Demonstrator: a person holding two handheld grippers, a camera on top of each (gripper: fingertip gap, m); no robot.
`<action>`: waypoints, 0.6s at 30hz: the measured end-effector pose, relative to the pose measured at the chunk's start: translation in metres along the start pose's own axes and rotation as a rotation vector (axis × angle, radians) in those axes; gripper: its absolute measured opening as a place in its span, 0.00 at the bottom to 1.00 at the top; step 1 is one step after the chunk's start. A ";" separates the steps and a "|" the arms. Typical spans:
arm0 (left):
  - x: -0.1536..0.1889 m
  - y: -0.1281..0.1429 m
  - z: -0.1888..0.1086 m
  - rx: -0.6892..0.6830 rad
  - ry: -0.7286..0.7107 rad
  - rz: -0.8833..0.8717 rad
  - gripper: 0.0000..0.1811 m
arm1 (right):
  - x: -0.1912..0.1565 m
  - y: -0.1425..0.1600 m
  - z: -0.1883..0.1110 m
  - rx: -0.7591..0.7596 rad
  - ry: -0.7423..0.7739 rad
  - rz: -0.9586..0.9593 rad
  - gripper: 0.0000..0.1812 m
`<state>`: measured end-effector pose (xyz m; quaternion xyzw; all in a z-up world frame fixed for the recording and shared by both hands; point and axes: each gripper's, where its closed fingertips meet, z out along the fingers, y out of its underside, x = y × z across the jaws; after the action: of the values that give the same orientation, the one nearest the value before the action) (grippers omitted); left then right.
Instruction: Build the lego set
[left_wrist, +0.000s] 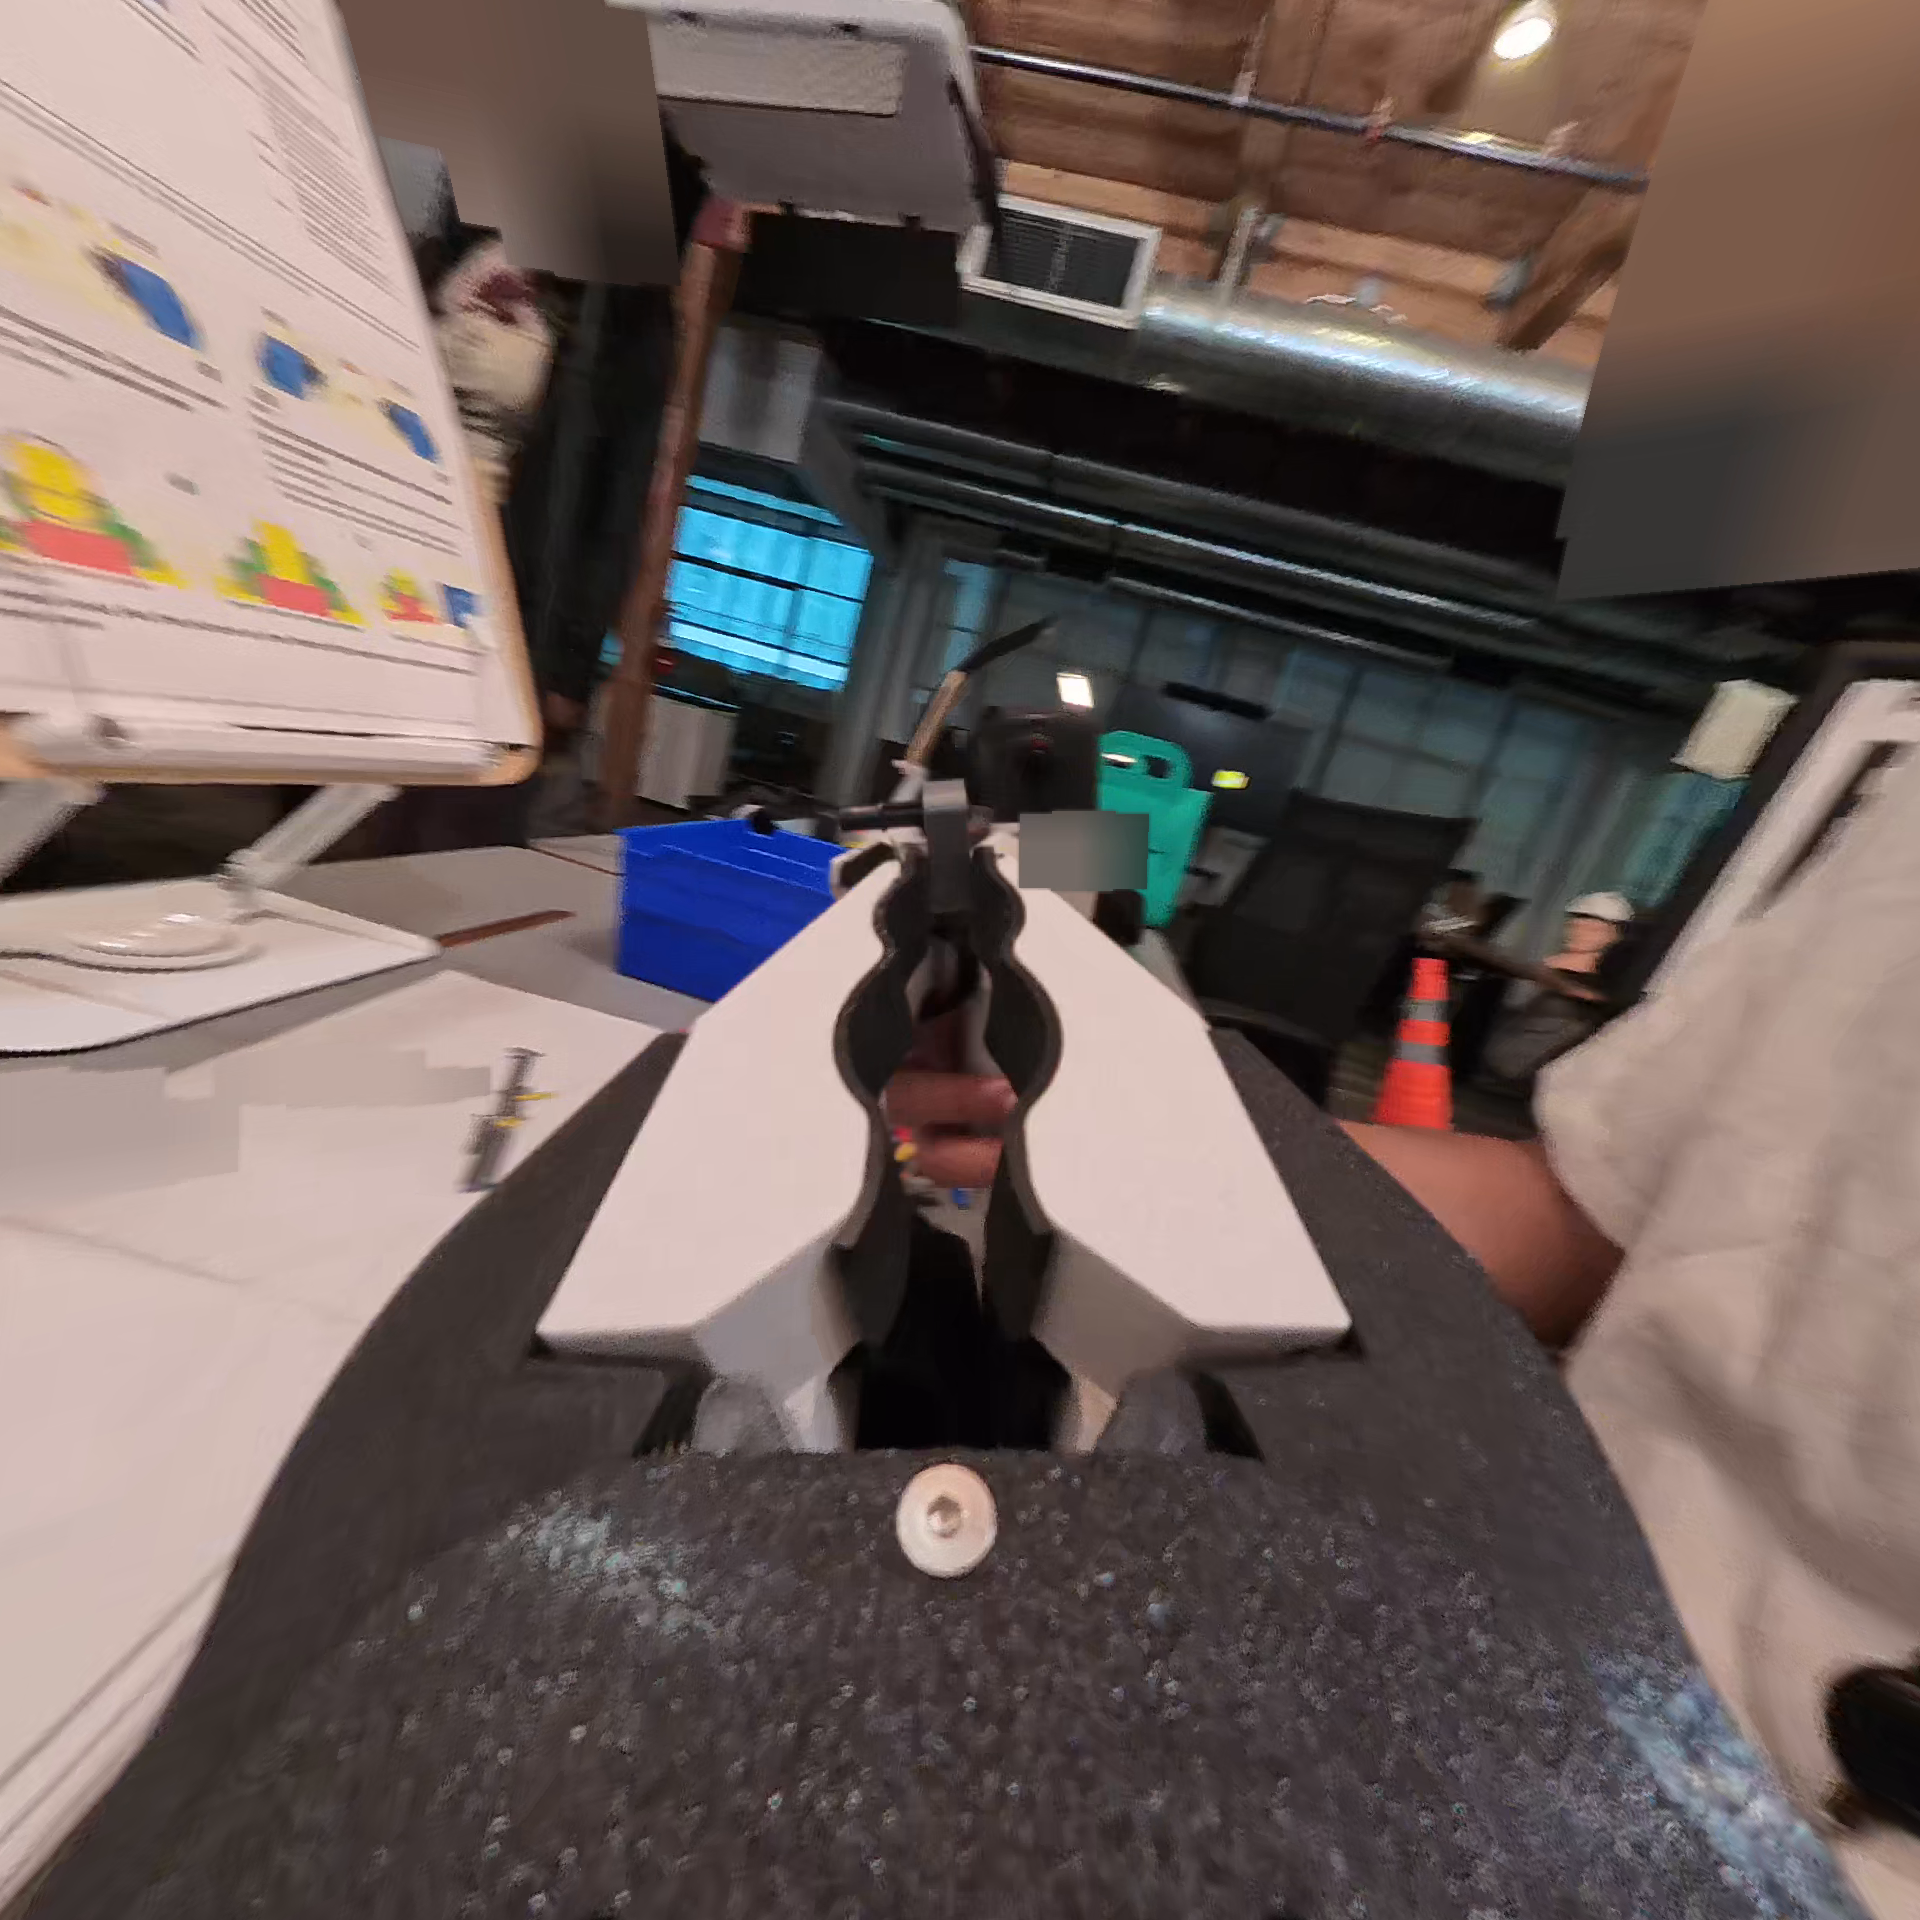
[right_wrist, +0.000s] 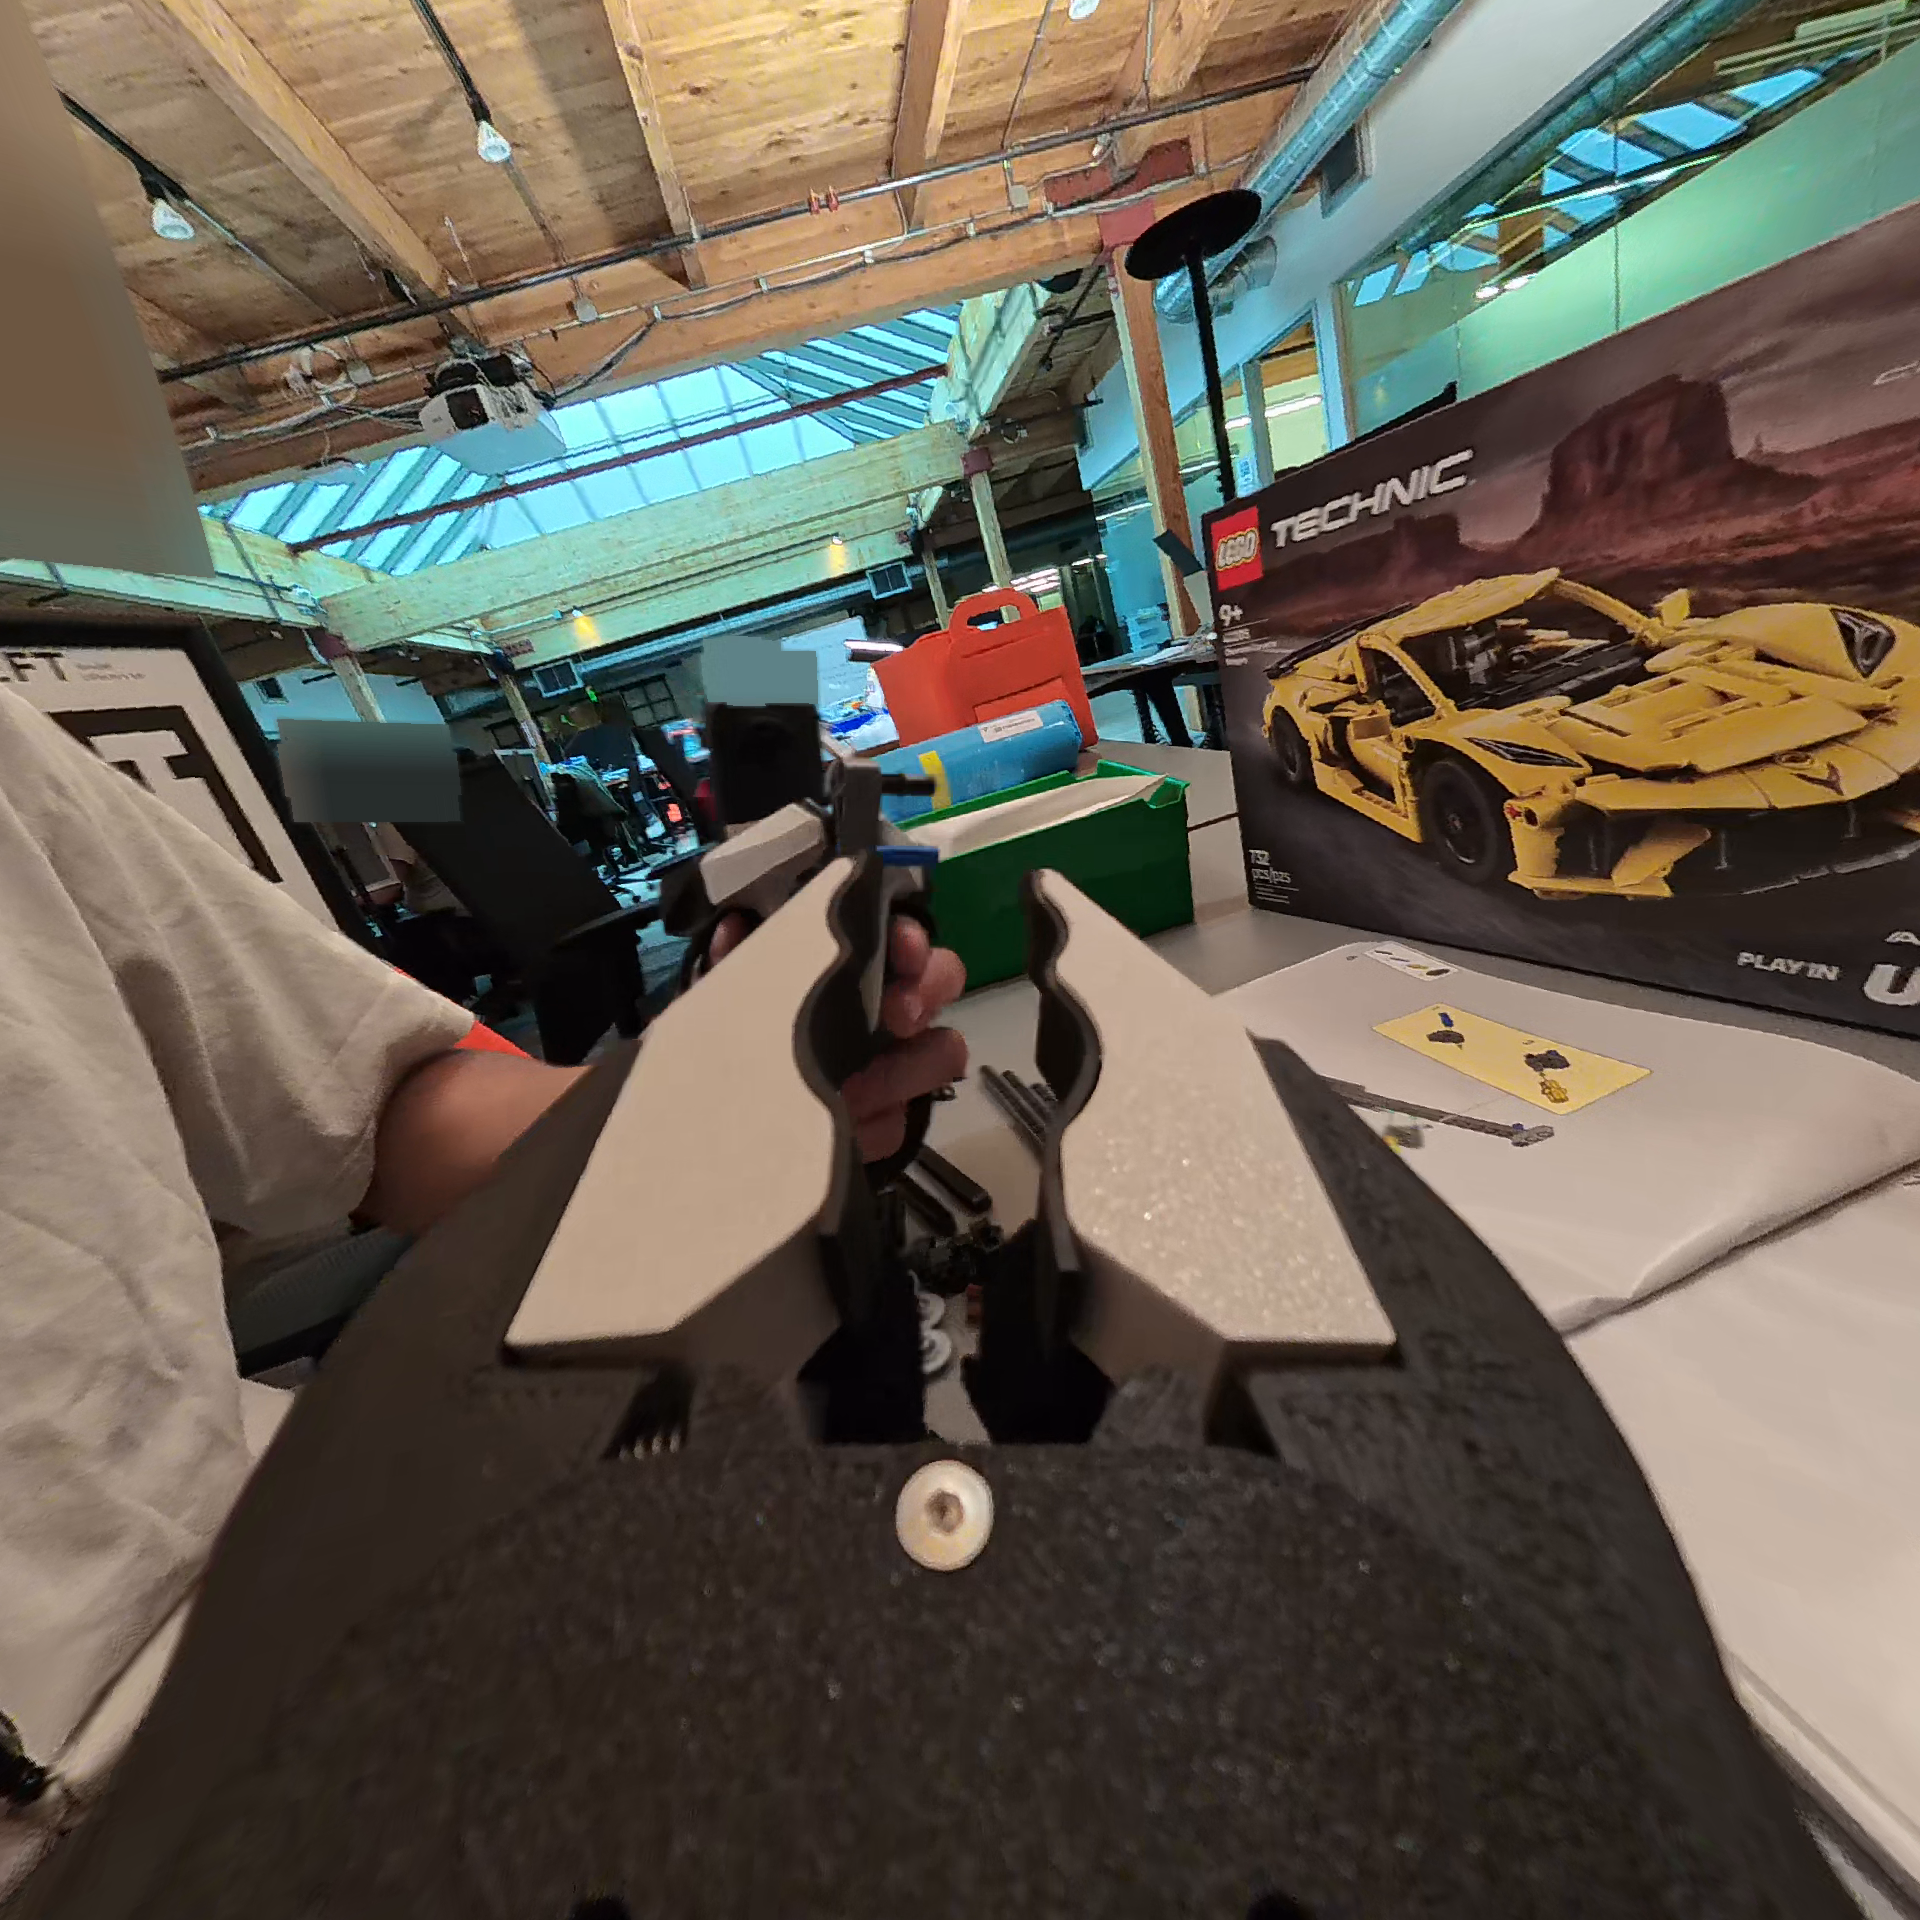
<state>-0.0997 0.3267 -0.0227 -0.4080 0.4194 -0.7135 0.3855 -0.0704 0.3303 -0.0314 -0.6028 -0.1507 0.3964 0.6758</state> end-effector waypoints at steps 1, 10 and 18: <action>0.005 0.002 0.001 -0.013 0.043 -0.040 0.03 | -0.006 0.000 0.001 0.000 -0.037 0.002 0.15; 0.032 0.017 0.005 -0.099 0.244 -0.194 0.03 | -0.040 0.007 0.005 -0.048 -0.205 0.011 0.16; 0.036 0.023 0.004 -0.148 0.261 -0.162 0.03 | -0.045 0.010 0.006 -0.053 -0.255 0.068 0.14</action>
<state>-0.1046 0.2852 -0.0332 -0.3713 0.4831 -0.7564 0.2381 -0.1066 0.3016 -0.0267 -0.5701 -0.2252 0.4883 0.6211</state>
